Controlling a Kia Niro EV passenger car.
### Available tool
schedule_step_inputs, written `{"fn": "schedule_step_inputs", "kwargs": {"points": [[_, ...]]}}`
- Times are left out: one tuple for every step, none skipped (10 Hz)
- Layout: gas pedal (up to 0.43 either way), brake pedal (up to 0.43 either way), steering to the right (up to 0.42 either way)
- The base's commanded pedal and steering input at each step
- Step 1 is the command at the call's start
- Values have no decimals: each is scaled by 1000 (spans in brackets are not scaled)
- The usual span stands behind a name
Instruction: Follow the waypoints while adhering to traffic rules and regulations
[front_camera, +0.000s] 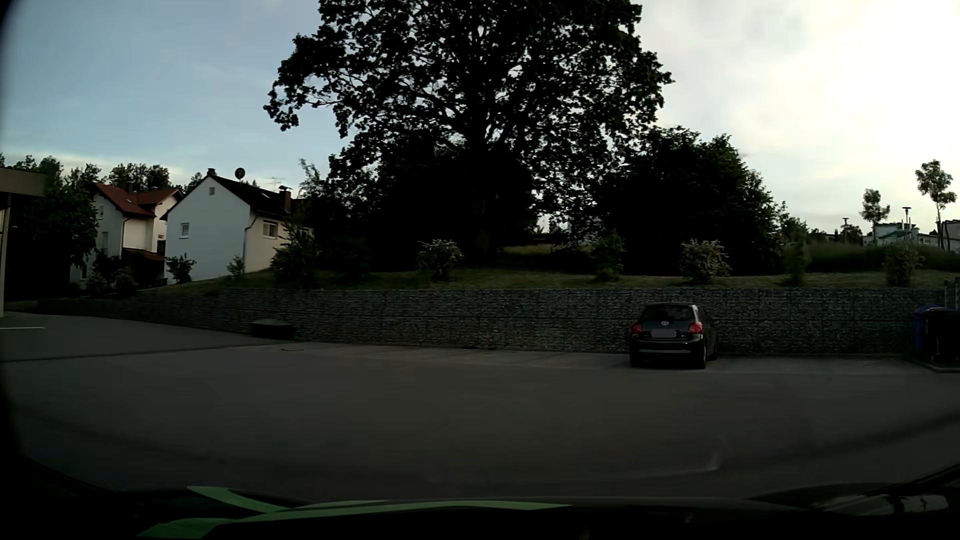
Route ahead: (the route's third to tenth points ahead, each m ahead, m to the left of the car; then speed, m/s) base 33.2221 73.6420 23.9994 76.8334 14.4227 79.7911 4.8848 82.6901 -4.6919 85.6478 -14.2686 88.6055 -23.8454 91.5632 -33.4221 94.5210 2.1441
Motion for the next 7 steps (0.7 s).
{"fn": "schedule_step_inputs", "kwargs": {"points": [[0, 0, 496], [0, 0, 470], [0, 0, 452], [0, 0, 436], [0, 0, 418], [0, 0, 386], [0, 0, 341]]}}
